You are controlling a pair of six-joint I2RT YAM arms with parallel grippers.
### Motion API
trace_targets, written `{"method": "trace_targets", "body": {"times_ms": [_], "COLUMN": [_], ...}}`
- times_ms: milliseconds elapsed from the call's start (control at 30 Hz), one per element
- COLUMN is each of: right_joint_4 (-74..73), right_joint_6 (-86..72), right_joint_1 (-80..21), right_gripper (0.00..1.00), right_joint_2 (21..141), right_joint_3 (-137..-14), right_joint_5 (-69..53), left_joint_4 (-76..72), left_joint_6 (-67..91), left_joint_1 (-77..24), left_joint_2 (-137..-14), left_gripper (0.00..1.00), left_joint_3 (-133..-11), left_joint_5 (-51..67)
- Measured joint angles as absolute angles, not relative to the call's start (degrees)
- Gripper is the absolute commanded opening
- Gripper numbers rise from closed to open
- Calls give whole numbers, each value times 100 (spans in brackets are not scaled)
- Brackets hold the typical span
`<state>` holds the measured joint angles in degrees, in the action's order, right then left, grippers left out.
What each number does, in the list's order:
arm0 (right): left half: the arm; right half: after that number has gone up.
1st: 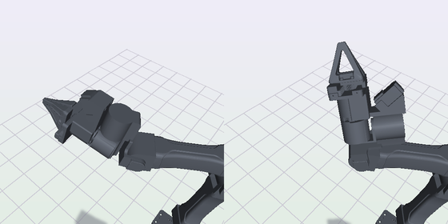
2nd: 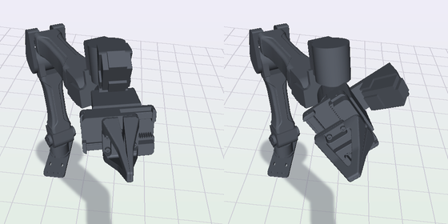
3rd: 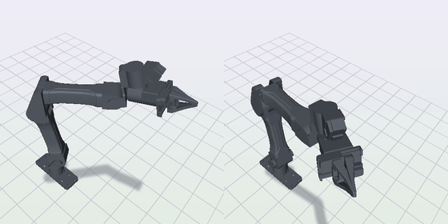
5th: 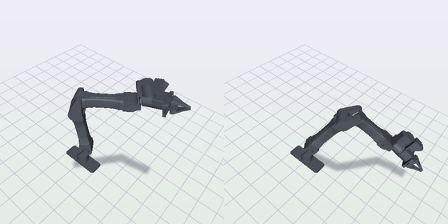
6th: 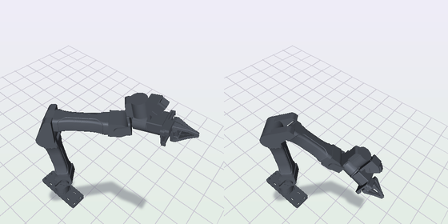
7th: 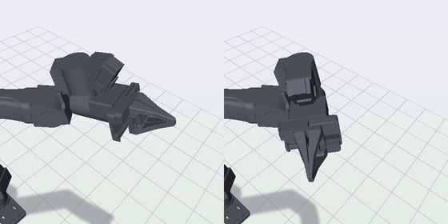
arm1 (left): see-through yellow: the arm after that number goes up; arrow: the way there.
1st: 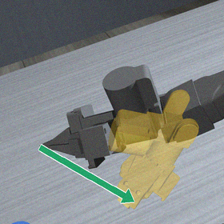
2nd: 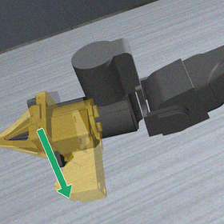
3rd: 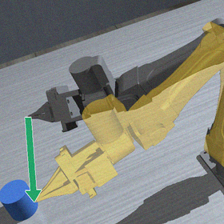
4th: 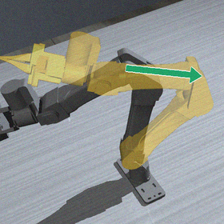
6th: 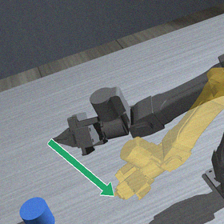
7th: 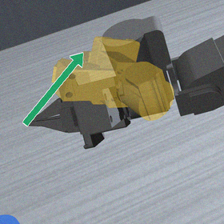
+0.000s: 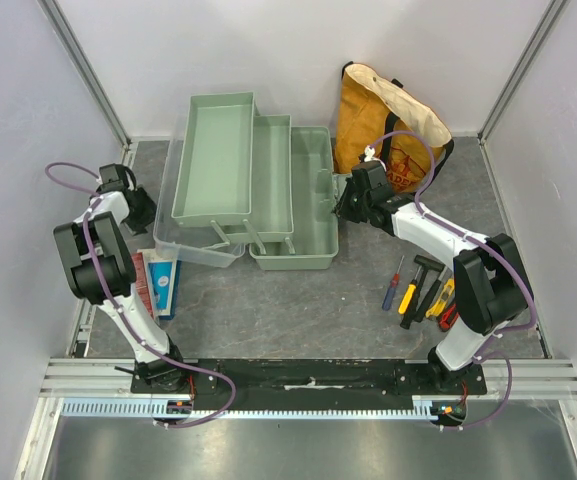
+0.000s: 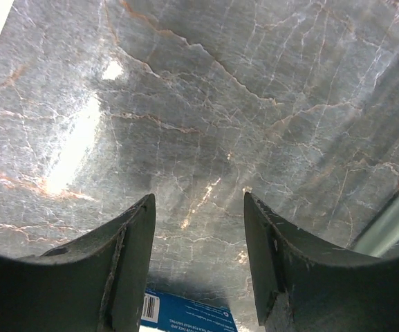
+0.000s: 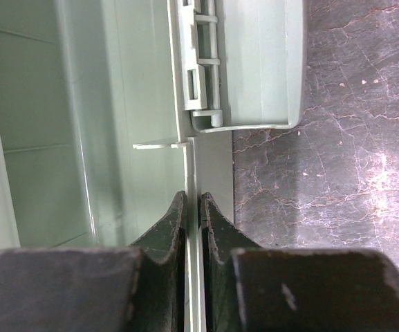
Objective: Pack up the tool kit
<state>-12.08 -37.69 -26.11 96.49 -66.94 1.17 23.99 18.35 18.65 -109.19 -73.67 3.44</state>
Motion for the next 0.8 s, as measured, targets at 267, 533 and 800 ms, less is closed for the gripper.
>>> {"method": "trace_targets", "body": {"times_ms": [267,533,800], "right_joint_4": [-1205,-1680,-1981], "right_joint_6": [-3787,-3747,-3568], "right_joint_1": [-2611,-2604,-2482], "right_gripper": [21,45,61], "right_joint_2": [9653,9677,9612], "right_joint_3": [-6694,-6947,-7946], "right_joint_5": [115,108,233], "left_joint_4": [2373,2655,3059], "left_joint_6": [1833,1885,1931], "left_joint_1": [1890,1890,1890], "left_joint_2": [-10873,-10438,-9797], "left_gripper": [60,64,84], "left_joint_3": [-7367,-7540,-8204], "left_joint_5": [154,-589,-729]}}
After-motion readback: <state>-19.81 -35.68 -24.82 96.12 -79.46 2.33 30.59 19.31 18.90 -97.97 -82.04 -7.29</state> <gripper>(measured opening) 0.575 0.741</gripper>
